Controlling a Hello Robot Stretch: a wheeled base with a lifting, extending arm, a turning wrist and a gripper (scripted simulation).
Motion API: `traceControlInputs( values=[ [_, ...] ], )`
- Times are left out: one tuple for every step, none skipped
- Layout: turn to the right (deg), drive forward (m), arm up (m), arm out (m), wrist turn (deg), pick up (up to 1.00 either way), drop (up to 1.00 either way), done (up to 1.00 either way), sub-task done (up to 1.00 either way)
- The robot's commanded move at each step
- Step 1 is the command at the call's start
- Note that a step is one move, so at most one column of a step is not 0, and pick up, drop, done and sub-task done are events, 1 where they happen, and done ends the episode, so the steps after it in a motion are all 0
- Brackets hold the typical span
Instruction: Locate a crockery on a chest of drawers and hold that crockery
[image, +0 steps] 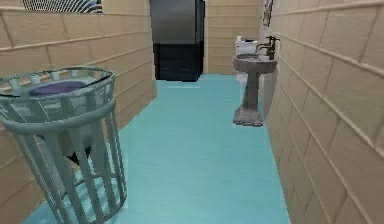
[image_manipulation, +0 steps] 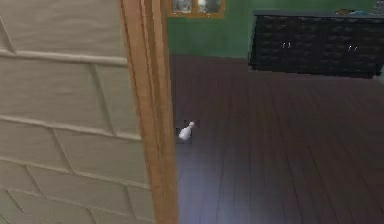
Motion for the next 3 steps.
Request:
traceControlInputs(
  values=[
    [0.0,1.0,0.0,0.0,0.0,0.0,0.0,0.0,0.0],
    [0.0,0.65,0.0,0.0,0.0,0.0,0.0,0.0,0.0],
    [-6.0,0.0,0.0,0.0,0.0,0.0,0.0,0.0,0.0]
  ],
)
